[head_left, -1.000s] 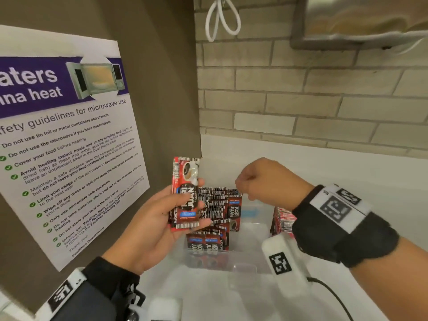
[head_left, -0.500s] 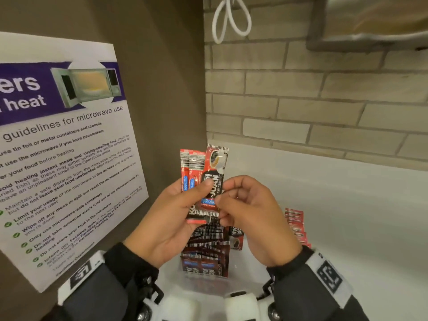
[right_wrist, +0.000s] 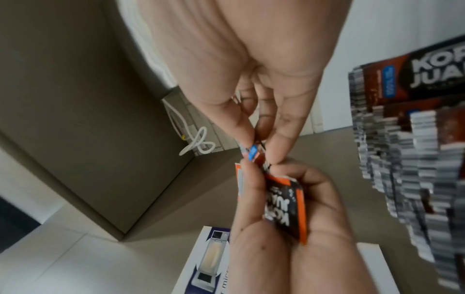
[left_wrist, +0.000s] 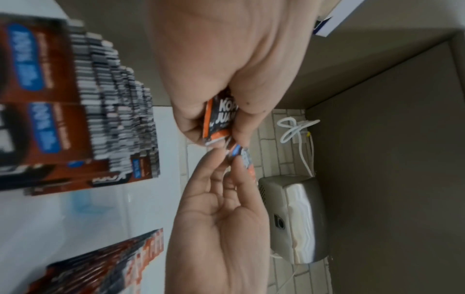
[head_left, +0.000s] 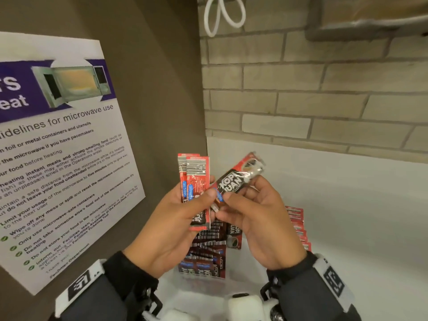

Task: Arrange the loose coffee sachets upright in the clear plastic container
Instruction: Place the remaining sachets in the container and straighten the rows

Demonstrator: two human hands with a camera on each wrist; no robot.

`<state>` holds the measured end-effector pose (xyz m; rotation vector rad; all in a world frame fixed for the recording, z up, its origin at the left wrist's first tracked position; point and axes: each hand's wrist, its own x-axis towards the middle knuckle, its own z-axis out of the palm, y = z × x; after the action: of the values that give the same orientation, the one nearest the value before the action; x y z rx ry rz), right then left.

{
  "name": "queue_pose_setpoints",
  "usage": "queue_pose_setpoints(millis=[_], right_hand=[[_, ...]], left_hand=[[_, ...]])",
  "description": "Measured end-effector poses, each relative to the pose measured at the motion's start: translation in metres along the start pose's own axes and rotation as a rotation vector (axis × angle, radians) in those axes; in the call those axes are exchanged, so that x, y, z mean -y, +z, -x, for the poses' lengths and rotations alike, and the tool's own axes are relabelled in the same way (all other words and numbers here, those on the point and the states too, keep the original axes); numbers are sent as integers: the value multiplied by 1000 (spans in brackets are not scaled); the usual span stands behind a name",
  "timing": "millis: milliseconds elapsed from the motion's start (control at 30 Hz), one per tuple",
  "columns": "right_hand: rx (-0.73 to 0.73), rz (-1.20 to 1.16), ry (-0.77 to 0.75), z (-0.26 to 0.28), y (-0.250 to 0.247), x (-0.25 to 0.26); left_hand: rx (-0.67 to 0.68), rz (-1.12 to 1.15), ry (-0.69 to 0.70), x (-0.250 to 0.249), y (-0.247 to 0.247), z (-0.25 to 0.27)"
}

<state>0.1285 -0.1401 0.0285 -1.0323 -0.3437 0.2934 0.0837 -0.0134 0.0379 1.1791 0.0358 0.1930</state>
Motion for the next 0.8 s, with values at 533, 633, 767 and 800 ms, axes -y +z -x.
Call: queue_pose_setpoints(millis=[533, 633, 767, 800], right_hand=[[205, 668, -154, 6, -23, 25], [167, 702, -201, 6, -19, 25], [18, 544, -257, 6, -15, 24], [18, 521, -246, 7, -11, 22]], left_hand=[[3, -602, 175, -23, -11, 9], [-54, -541, 226, -22, -5, 7], [-121, -287, 188, -16, -3, 8], [-118, -269, 182, -14, -2, 9]])
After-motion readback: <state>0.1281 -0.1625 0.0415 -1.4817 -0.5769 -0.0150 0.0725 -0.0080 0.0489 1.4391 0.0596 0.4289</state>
